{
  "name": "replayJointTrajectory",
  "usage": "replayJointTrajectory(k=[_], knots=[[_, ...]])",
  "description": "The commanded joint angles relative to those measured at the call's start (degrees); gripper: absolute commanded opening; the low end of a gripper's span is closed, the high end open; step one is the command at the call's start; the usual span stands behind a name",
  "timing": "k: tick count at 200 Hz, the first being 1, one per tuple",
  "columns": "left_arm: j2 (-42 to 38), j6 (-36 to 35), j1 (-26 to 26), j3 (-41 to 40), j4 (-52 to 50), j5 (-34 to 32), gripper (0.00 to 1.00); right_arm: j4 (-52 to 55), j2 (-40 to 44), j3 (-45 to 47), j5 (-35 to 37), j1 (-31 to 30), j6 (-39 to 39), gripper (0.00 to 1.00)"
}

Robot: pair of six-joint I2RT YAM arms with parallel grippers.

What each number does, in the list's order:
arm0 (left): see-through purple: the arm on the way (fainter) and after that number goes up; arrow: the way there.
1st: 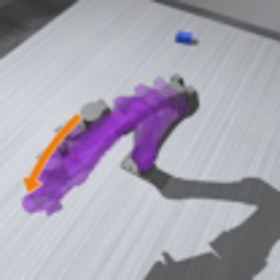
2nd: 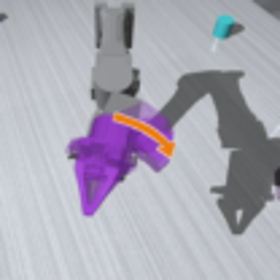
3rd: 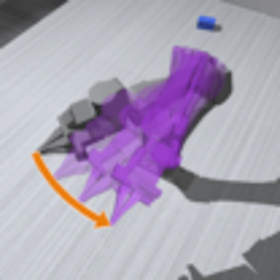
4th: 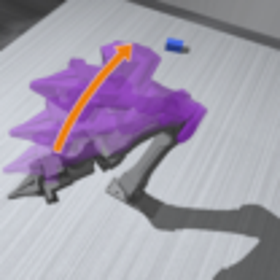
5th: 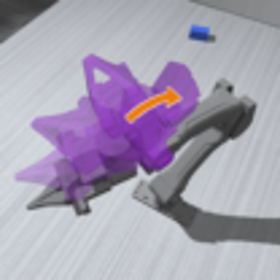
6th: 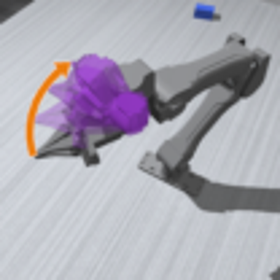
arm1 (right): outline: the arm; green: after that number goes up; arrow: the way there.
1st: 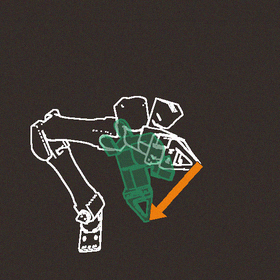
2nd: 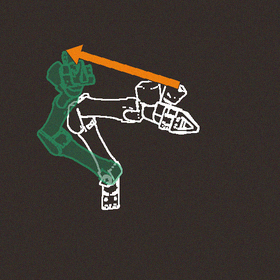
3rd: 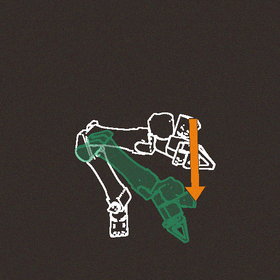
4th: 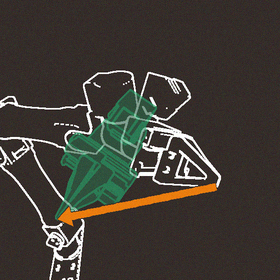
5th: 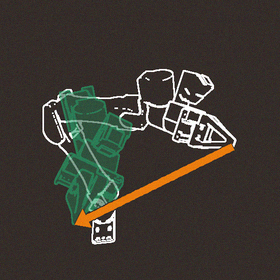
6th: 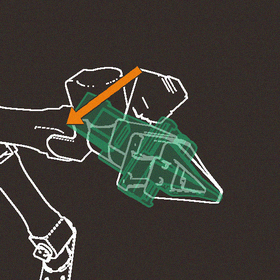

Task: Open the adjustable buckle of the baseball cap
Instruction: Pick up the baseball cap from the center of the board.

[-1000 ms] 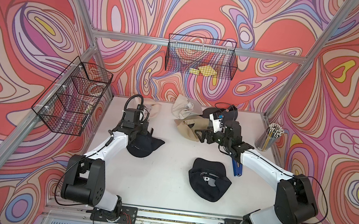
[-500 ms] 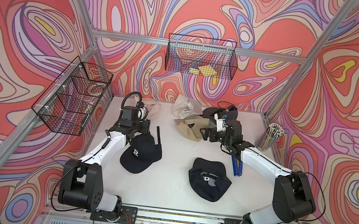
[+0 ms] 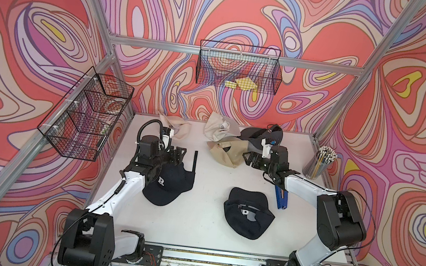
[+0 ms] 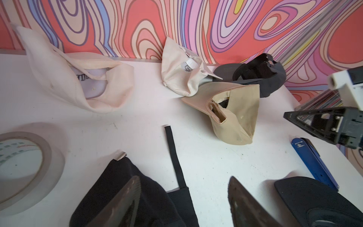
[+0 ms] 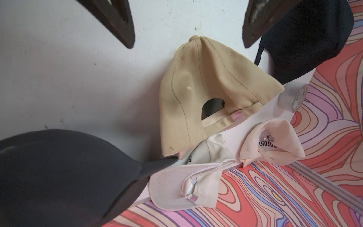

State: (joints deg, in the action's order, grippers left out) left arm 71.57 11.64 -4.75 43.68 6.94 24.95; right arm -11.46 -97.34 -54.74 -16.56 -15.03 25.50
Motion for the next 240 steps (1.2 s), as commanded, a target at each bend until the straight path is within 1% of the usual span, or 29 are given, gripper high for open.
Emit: replayJointTrajectory(k=[1, 24, 26, 63, 81, 102, 122, 138, 146, 162, 167, 168, 181, 206, 240], knots=[[-0.23, 2.51, 0.31, -1.01, 9.59, 7.98, 0.71, -4.08, -2.18, 0.11, -1.46, 0.32, 3.18, 0.85], [1.38, 2.51, 0.27, -1.84, 13.04, 13.52, 0.7, -5.5, -3.83, -0.89, -2.91, 0.52, 4.21, 0.78], [1.55, 2.51, 0.27, -1.85, 13.19, 13.98, 0.7, -5.68, -5.01, -0.96, -2.9, 0.59, 4.28, 0.77], [3.81, 1.98, 0.11, -1.93, 14.77, 19.27, 0.66, -6.64, -10.15, -4.07, -4.48, 0.74, 4.87, 0.69], [4.31, 0.21, -0.38, -0.97, 12.02, 19.6, 0.65, -7.37, -12.34, -5.36, -5.1, 0.79, 4.91, 0.68], [5.5, -2.75, -1.4, 2.01, 4.28, 18.47, 0.64, -7.85, -14.85, -7.05, -6.35, 0.79, 4.91, 0.68], [6.12, -3.84, -2.16, 3.89, -0.74, 16.36, 0.64, -8.84, -16.68, -8.23, -7.26, 0.8, 5.17, 0.63], [5.8, -4.49, -2.66, 4.25, -2.89, 14.35, 0.64, -9.61, -17.44, -8.83, -7.7, 0.79, 5.08, 0.52], [5.56, -5.05, -2.96, 4.67, -4.31, 13.08, 0.65, -9.89, -17.53, -8.95, -7.62, 0.82, 4.92, 0.43], [5.34, -6.43, -3.57, 6.18, -8.11, 10.84, 0.65, -10.94, -16.98, -8.66, -7.57, 0.8, 4.1, 0.16], [5.33, -6.85, -3.74, 6.65, -9.24, 10.14, 0.65, -11.1, -16.65, -8.55, -7.71, 0.79, 3.89, 0.0], [5.25, -6.87, -3.71, 6.71, -9.45, 10.0, 0.65, -11.16, -16.52, -8.5, -7.71, 0.79, 3.83, 0.0], [4.93, -7.33, -4.14, 7.42, -11.25, 8.9, 0.65, -12.04, -15.0, -7.95, -8.11, 0.79, 2.45, 0.0], [3.07, -7.07, -4.56, 7.13, -10.37, 9.04, 0.65, -13.5, -11.37, -6.49, -11.79, 0.64, -1.82, 0.0], [0.49, -7.71, -5.79, 9.72, -12.06, 8.46, 0.65, -9.65, -5.75, -5.74, -15.76, 0.27, -10.28, 0.0]])
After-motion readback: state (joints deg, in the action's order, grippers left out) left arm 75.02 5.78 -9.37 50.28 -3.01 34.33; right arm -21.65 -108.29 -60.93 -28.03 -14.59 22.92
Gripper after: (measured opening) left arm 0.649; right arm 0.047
